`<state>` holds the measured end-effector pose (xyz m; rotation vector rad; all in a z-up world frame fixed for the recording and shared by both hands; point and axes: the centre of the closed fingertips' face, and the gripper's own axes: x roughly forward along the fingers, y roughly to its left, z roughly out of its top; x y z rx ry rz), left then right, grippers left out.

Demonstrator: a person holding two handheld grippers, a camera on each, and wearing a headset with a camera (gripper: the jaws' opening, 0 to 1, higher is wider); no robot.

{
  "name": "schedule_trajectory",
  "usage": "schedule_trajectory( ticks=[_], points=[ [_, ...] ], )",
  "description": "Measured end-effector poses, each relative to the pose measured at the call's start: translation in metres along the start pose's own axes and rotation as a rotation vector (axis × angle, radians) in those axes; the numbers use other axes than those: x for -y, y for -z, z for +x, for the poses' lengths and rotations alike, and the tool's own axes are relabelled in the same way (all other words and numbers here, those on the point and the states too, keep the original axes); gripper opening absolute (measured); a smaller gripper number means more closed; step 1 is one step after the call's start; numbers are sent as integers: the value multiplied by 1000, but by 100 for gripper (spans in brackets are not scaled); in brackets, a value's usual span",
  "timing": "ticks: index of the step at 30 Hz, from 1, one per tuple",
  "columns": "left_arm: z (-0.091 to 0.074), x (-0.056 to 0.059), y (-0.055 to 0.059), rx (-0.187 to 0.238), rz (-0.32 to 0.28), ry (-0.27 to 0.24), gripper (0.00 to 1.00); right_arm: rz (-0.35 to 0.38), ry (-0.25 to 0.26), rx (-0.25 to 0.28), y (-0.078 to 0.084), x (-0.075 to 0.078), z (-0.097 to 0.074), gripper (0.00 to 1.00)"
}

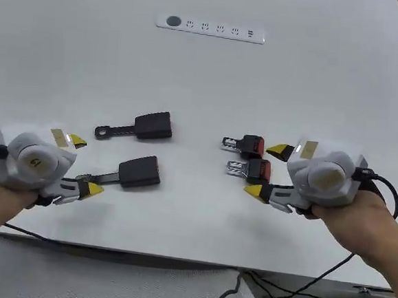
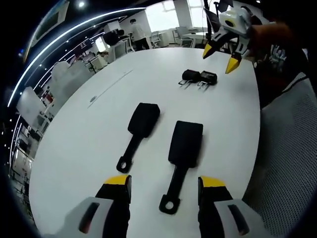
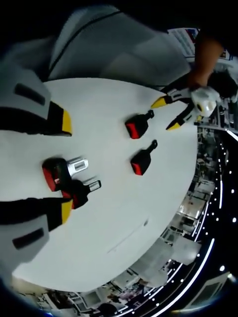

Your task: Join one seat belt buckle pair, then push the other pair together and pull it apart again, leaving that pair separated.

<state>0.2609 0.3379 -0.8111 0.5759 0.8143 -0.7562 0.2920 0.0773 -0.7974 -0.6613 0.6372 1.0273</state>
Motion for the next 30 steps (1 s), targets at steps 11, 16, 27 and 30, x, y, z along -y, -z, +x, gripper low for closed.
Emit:
schedule_trajectory(
  ticks=[11,16,27,30],
  points=[
    [22,13,-16,-21,52,56,59,1,-1,-13,9,18,9,52],
    [30,24,-16,-33,70,72,62,-18,-19,-23,10,18,16,52],
    [47,29,-23,-37,97,91,59,-24,-21,-44,17,22,20,53],
    [50,30,-19,-52,98,94,59,-14,-20,-44,17,26,21,53]
  ],
)
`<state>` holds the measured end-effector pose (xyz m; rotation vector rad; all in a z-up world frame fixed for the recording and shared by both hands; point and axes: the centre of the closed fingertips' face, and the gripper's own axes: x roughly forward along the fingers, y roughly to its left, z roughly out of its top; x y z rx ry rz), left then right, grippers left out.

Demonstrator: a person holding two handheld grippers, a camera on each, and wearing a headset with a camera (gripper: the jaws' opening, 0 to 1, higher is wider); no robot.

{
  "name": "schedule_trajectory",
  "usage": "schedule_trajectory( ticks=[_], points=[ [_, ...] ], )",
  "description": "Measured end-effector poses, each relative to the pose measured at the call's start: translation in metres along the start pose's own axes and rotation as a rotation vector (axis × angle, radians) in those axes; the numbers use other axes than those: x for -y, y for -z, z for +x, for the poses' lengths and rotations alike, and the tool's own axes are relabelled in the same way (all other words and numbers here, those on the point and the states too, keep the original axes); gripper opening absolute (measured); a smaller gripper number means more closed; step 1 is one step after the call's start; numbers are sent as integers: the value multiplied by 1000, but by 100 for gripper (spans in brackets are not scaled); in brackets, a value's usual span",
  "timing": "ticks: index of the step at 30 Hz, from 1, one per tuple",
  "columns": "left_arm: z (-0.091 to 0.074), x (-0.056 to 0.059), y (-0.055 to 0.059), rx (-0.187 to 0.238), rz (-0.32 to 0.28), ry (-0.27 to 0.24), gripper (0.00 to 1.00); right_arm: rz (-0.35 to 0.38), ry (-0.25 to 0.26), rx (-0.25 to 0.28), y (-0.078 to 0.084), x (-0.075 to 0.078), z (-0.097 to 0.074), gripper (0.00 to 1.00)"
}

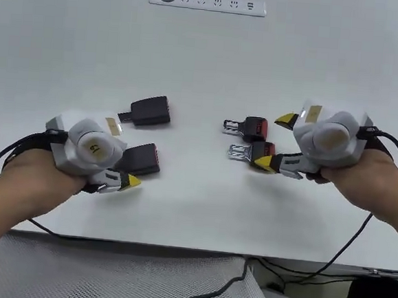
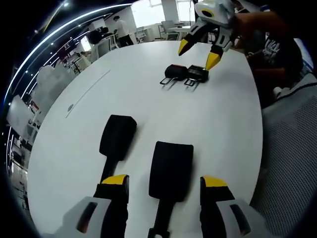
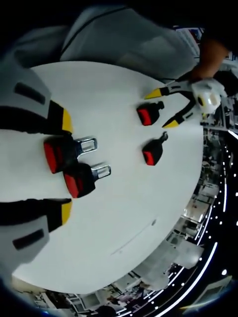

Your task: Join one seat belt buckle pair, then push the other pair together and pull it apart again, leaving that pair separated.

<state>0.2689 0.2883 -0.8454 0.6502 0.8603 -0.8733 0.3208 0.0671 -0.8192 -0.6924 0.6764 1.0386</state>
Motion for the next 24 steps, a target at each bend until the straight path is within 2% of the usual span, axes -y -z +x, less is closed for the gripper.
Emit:
schedule_trajectory(
  ticks=[6,9,11,12,14,17,19,21,24],
  points=[
    [4,3,4,-15,25,10,57,-1,-11,-7,1,2,7,53],
    [8,3,6,-23,40,20,56,1,-32,-19,4,0,11,52],
    [9,0,5,-14,35,23,55,14,-53,-16,3,-2,13,51],
    [9,0,5,-14,35,24,54,14,-56,-16,3,-3,13,49],
    [10,3,5,-15,39,45,52,31,-94,-23,4,-10,13,43],
    [12,7,4,-17,79,75,44,29,-126,-28,4,-16,14,38],
    [12,9,3,-22,93,79,42,29,-121,-34,4,-14,14,38],
    [12,7,2,-33,115,76,42,39,-138,-39,4,-15,12,38],
    [11,9,4,-54,154,100,37,46,-161,-47,9,-18,8,37]
  ],
)
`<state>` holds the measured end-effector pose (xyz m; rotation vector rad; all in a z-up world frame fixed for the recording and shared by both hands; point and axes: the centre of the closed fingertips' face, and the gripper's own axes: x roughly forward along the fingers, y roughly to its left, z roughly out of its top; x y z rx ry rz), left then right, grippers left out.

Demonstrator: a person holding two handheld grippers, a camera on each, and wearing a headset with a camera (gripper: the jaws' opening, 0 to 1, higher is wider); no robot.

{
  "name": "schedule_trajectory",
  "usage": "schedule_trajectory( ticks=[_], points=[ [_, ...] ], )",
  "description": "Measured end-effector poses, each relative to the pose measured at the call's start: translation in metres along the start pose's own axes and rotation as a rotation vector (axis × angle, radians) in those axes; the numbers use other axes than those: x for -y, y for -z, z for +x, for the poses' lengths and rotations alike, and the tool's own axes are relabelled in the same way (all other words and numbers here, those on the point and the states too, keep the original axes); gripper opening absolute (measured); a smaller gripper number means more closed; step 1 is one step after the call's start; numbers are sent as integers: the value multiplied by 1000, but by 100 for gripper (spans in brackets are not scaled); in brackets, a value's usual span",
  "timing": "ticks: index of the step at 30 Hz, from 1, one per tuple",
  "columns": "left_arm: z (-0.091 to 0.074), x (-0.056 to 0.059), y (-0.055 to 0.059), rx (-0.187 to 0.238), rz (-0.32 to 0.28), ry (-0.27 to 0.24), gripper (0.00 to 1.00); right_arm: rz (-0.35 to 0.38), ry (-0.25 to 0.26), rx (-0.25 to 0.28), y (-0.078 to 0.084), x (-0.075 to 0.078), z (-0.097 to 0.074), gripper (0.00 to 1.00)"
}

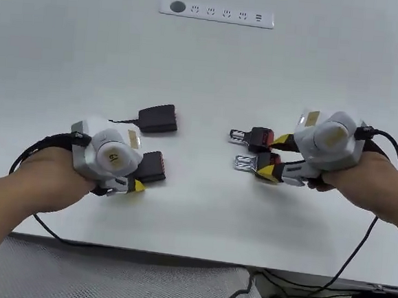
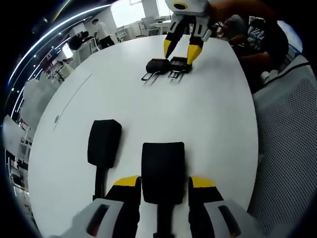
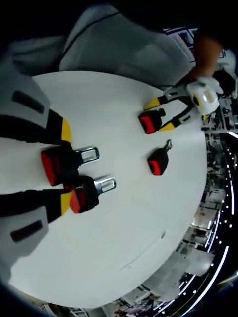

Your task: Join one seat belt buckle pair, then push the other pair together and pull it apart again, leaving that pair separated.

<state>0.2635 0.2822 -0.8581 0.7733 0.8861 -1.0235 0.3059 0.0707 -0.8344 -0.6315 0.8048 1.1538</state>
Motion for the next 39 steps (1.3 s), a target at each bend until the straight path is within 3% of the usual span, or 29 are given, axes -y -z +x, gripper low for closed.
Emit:
schedule_trajectory(
  ticks=[1,4,5,10,15,20,23,24,25,30,39],
  points=[
    [0,0,-1,2,10,3,36,-5,-5,-8,2,-1,0,37],
    [2,1,-2,-33,132,24,34,-34,-26,-40,10,-5,6,35],
    [2,0,-2,-35,105,24,34,-46,-23,-40,10,-4,7,35],
    [4,-4,0,-45,90,61,33,-55,-32,-49,9,-2,6,33],
    [5,-3,0,-32,129,112,33,-68,-48,-64,9,-9,4,32],
    [5,0,-2,-33,188,127,33,-79,-43,-73,13,-10,5,32],
    [5,1,-3,-42,198,138,33,-100,-66,-104,14,-25,10,33],
    [5,1,-4,-47,201,139,33,-187,-73,-142,16,-27,10,33],
    [5,1,-4,-51,205,138,33,-211,-90,-154,13,-35,11,33],
    [5,2,-4,-62,213,132,33,-157,-87,-121,6,-39,18,32],
    [6,5,-6,-84,261,157,33,-160,-83,-102,-7,-48,28,32]
  ],
)
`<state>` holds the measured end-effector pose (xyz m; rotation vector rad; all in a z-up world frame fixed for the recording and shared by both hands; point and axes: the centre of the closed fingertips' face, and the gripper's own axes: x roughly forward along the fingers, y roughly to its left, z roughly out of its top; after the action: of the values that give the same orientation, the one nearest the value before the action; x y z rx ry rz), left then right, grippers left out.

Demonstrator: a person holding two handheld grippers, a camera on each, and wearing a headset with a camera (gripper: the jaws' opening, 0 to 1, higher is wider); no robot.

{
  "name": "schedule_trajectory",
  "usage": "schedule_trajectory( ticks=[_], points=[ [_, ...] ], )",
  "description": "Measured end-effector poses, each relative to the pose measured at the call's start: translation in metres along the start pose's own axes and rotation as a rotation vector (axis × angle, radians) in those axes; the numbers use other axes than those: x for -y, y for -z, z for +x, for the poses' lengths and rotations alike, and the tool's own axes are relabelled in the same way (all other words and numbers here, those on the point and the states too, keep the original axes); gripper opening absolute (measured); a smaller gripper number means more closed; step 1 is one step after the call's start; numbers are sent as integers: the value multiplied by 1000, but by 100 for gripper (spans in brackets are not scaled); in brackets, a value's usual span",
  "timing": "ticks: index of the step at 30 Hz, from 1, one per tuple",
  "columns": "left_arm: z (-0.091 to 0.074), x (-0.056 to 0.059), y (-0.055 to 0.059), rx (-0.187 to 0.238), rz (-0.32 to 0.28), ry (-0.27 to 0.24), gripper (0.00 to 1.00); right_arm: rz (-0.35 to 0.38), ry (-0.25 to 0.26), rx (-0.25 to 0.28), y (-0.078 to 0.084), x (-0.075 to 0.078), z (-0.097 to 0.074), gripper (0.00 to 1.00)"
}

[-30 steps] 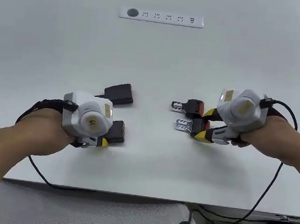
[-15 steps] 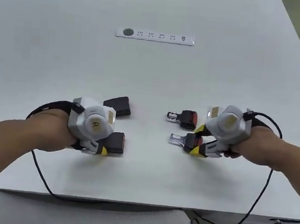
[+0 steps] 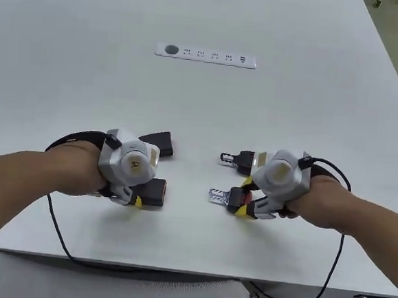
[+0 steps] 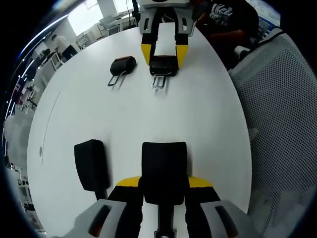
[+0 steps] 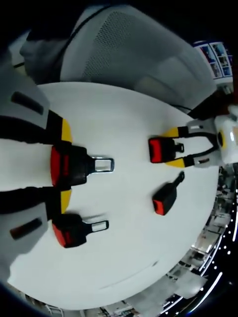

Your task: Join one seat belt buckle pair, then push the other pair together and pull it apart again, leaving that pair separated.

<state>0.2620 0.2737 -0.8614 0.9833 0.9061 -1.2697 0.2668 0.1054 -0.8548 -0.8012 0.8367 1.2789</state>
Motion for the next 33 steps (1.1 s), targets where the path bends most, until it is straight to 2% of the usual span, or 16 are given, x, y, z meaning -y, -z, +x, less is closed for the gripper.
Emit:
schedule_trajectory(
  ticks=[6,8,11,15,22,23,33],
  points=[
    [1,0,-1,-16,11,10,33,-34,-17,20,-28,-12,15,32],
    [1,1,-2,-13,38,9,32,-35,-21,22,-37,-14,20,32],
    [1,0,-1,-5,6,6,32,-46,-29,26,-50,-16,27,32],
    [1,0,-2,-4,1,10,32,-58,-38,30,-61,-18,33,32],
    [0,0,-1,-4,2,16,32,-67,-40,21,-68,-16,38,31],
    [1,0,-2,-8,-1,17,32,-47,-33,25,-70,-16,38,31],
    [2,-1,-1,-33,-23,15,33,-67,-21,6,-72,-15,36,31]
  ],
)
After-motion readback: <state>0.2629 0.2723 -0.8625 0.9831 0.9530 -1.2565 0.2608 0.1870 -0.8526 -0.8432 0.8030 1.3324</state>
